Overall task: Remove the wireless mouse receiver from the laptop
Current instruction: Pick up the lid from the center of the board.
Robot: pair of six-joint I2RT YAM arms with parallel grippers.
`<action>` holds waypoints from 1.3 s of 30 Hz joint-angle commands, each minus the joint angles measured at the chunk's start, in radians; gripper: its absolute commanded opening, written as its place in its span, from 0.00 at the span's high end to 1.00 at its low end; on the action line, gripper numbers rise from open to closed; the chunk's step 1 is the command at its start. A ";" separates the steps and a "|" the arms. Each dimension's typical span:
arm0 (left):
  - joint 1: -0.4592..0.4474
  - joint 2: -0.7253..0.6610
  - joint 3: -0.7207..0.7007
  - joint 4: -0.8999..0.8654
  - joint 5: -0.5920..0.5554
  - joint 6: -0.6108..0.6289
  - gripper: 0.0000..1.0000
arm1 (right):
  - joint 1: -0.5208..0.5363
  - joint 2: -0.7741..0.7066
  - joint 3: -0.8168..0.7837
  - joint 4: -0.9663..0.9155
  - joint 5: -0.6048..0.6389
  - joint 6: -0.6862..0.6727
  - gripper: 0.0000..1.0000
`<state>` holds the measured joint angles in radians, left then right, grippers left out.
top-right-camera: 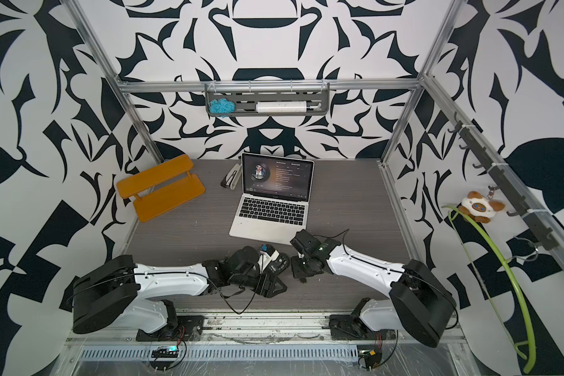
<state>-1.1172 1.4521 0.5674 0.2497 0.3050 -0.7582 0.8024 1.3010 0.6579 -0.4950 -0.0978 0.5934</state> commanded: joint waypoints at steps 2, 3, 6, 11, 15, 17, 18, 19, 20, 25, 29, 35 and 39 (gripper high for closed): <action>-0.002 0.083 0.089 0.074 0.045 0.034 0.30 | -0.008 -0.007 -0.033 0.022 -0.041 0.000 0.96; -0.004 0.100 0.100 0.085 0.050 0.034 0.30 | -0.009 -0.006 -0.036 0.026 -0.043 0.001 0.96; -0.006 0.131 0.114 0.105 0.056 0.022 0.35 | -0.008 -0.011 -0.041 0.035 -0.048 0.003 0.96; -0.010 0.102 0.094 0.072 0.029 0.019 0.36 | -0.007 -0.076 -0.001 -0.089 0.096 0.047 0.68; -0.010 0.051 0.070 0.016 -0.018 0.028 0.34 | 0.042 -0.079 0.016 -0.206 0.164 0.126 0.48; -0.009 0.032 0.064 -0.019 -0.034 0.037 0.33 | 0.114 -0.059 0.018 -0.273 0.211 0.199 0.42; -0.010 0.026 0.058 -0.021 -0.036 0.040 0.33 | 0.145 -0.050 0.014 -0.278 0.222 0.230 0.42; -0.010 0.019 0.053 -0.021 -0.039 0.039 0.32 | 0.173 -0.041 0.006 -0.260 0.213 0.256 0.42; -0.010 0.016 0.048 -0.023 -0.041 0.039 0.32 | 0.195 -0.033 -0.007 -0.234 0.206 0.280 0.42; -0.009 0.015 0.047 -0.040 -0.033 0.045 0.32 | 0.248 0.034 -0.015 -0.156 0.203 0.342 0.44; -0.008 -0.034 0.025 -0.065 -0.041 0.050 0.31 | 0.256 0.085 -0.010 -0.159 0.214 0.350 0.58; 0.009 -0.132 -0.023 -0.115 -0.067 0.063 0.30 | 0.256 0.099 -0.050 -0.107 0.200 0.350 0.90; 0.020 -0.152 -0.043 -0.110 -0.063 0.062 0.30 | 0.256 0.084 -0.016 -0.123 0.217 0.327 1.00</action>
<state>-1.1049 1.3132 0.5453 0.1703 0.2497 -0.7128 1.0550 1.3693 0.6487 -0.6449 0.0982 0.9287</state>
